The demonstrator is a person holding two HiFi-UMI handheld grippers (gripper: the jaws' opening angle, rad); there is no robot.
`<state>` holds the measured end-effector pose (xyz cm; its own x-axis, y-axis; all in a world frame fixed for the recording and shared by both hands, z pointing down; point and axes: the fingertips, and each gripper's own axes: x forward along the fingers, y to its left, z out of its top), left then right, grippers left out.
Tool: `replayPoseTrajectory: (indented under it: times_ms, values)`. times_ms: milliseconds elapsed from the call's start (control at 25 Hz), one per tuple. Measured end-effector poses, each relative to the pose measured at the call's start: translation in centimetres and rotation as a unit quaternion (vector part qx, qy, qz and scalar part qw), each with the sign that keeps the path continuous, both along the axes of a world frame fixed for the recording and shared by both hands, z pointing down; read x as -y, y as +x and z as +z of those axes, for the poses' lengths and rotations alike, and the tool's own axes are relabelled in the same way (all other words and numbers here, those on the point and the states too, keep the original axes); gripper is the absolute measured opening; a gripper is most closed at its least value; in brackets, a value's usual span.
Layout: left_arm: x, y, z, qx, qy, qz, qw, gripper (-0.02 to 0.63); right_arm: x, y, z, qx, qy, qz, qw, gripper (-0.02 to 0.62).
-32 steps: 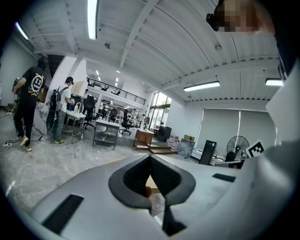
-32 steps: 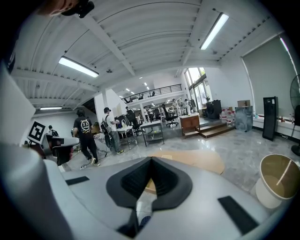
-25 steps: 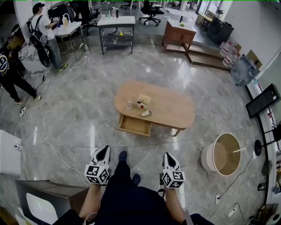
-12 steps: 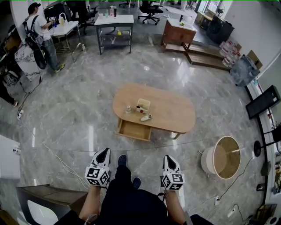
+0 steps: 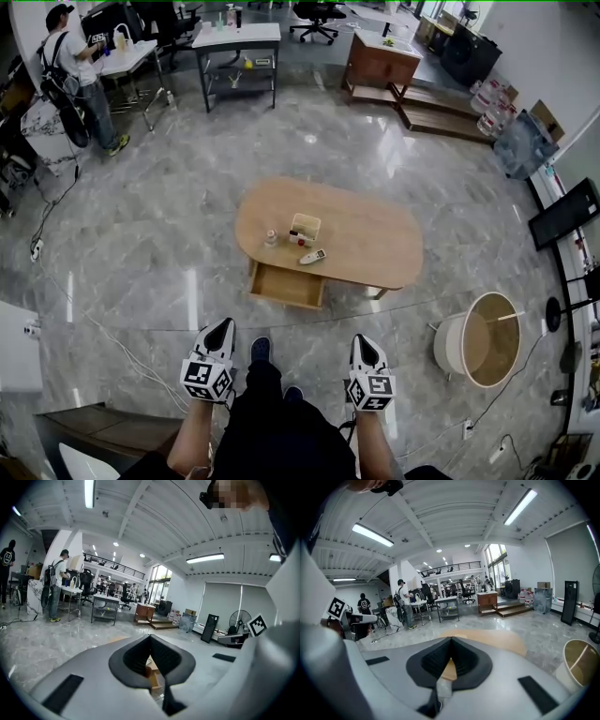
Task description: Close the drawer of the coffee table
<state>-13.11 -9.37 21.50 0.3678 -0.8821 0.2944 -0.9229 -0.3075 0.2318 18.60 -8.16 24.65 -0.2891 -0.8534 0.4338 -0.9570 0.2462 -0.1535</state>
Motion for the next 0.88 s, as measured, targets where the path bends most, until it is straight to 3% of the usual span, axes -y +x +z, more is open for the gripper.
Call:
replayPoseTrajectory:
  times_ms: [520, 880]
  values:
    - [4.5, -1.3, 15.1, 0.02, 0.002, 0.005, 0.9998, 0.025, 3.3, 1.0, 15.4, -0.018, 0.002, 0.015, 1.0, 0.026]
    - [6.9, -1.6, 26.7, 0.025, 0.02, 0.01, 0.9994, 0.025, 4.6, 0.7, 26.7, -0.027, 0.02, -0.003, 0.999, 0.026]
